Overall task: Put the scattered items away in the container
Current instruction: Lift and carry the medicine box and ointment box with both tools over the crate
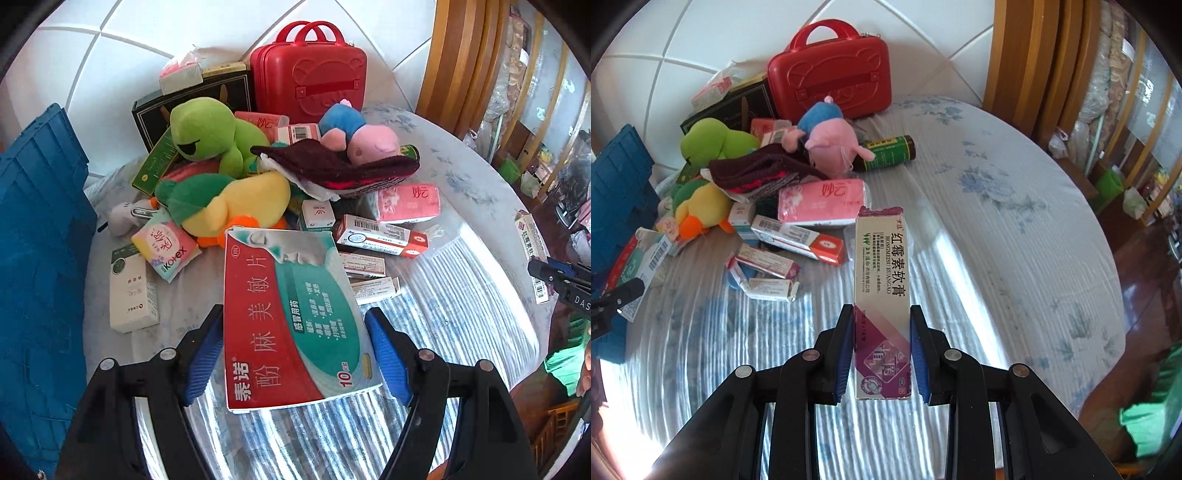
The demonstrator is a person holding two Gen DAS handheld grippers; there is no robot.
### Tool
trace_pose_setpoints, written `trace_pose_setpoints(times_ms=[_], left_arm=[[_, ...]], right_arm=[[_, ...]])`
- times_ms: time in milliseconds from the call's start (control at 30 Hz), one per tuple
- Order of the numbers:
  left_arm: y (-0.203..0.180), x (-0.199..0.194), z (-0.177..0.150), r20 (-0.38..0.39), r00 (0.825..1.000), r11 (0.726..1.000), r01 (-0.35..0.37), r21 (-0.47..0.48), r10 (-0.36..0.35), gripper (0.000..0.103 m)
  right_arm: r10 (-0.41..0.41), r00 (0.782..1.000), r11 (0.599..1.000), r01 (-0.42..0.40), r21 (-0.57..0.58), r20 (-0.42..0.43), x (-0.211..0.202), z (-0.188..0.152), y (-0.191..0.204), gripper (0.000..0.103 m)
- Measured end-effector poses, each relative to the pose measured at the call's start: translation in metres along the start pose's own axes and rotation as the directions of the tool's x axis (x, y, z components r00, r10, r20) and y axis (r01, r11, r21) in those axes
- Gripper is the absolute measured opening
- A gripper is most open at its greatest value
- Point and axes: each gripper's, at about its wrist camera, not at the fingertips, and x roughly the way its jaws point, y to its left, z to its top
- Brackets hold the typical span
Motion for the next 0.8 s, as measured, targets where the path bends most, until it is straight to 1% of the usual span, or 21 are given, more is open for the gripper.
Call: trace_pose_setpoints(times_ms=[100, 267, 433, 600, 800], left_arm=[[0.003, -0.017, 0.009, 0.024, 1.000, 1.000, 0.004, -0.001, -0.004, 0.075], [0.008, -0.048, 0.021, 0.086, 0.996, 1.000, 0.002, 0.004, -0.002, 0.075], [0.012, -0.075, 0.032, 0.113, 0.994, 1.000, 0.013, 0.003, -0.013, 0.075], [0.014, -0.103, 0.041, 0.162, 0.986, 1.000, 0.021, 0.012, -0.022, 0.075], [0.020, -0.130, 0.052, 0.196, 0.980, 0.999, 0.033, -0.002, -0.032, 0.075]], right_arm=[[0.007, 0.999, 1.000, -0.007, 0.004, 0.031, -0.023, 0.005, 0.004, 0.028], [0.036, 0.996, 0.999, -0.038, 0.019, 0.075, -0.057, 0.009, 0.010, 0.028], [0.058, 0.993, 0.997, -0.062, 0.037, 0.106, -0.084, 0.008, 0.017, 0.028], [0.051, 0.987, 0.996, -0.061, 0.064, 0.149, -0.112, 0.012, 0.020, 0.028], [0.053, 0.979, 0.995, -0.068, 0.070, 0.196, -0.141, 0.021, 0.025, 0.028]])
